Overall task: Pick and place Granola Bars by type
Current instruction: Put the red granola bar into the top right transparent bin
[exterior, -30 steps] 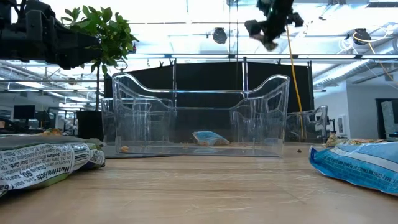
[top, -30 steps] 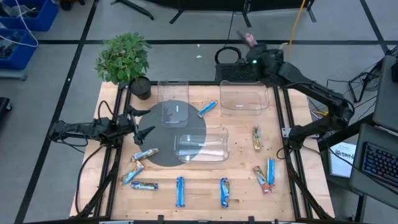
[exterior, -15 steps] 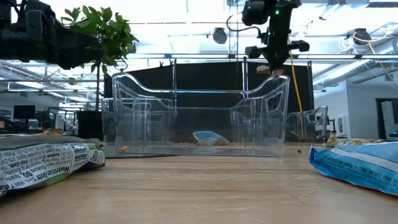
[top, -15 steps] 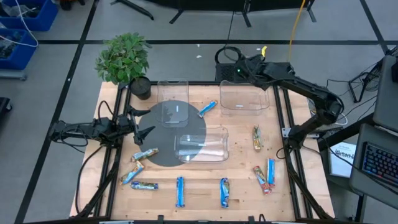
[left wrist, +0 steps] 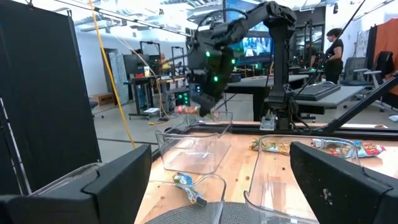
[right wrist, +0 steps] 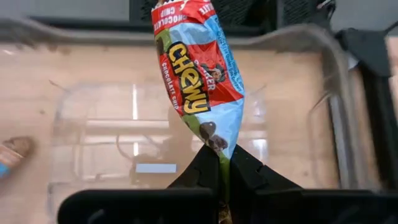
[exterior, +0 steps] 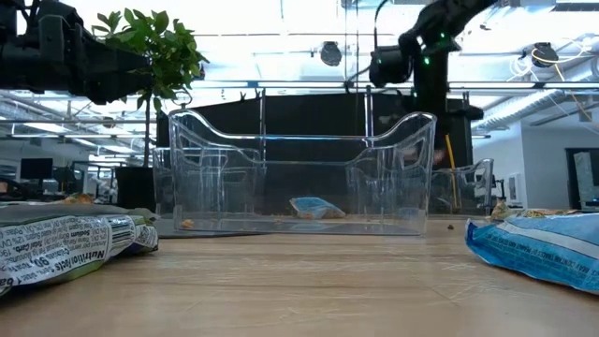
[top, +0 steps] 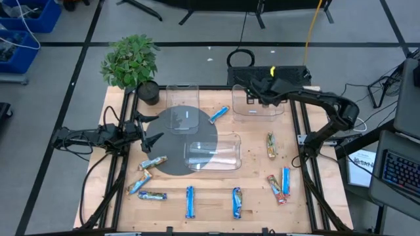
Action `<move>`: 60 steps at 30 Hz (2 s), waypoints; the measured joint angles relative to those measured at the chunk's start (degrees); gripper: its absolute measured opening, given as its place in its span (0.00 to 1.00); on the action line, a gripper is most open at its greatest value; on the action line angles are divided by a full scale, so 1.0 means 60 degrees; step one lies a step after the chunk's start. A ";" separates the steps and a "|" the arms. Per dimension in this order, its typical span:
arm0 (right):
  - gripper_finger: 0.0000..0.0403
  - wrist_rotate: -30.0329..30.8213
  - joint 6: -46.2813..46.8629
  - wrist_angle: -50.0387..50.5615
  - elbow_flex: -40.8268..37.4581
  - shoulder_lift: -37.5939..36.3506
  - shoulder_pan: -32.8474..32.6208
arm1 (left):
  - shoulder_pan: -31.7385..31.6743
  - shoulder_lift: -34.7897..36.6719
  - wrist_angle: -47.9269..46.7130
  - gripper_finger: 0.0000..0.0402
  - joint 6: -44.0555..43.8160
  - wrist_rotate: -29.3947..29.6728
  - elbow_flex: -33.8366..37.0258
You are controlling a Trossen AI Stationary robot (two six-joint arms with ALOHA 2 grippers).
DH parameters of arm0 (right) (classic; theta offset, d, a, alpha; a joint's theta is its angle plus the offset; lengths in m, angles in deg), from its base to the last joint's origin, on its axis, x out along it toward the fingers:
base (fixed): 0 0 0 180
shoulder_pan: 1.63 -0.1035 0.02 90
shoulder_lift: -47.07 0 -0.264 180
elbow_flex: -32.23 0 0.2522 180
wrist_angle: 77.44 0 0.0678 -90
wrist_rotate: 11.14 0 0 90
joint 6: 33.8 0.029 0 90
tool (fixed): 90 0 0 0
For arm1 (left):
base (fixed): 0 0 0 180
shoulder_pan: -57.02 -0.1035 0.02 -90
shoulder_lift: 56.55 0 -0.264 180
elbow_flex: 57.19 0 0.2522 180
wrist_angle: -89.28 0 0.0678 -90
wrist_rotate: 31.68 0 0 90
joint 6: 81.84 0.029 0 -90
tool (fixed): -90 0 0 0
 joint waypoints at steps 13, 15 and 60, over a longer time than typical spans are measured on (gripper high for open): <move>0.00 -0.0360 -0.0509 -0.1218 -0.1645 0.0001 0.0727 | 0.0000 0.0000 0.0004 0.94 0.0000 0.0000 0.0003; 0.00 -0.0535 -0.0658 -0.1512 -0.1826 0.0001 0.0906 | -0.0003 0.0000 0.0003 0.94 0.0000 0.0000 0.0003; 0.53 -0.1929 -0.2429 -0.2934 -0.2157 0.0704 0.1432 | -0.0001 0.0000 0.0000 0.94 0.0000 -0.0004 0.0003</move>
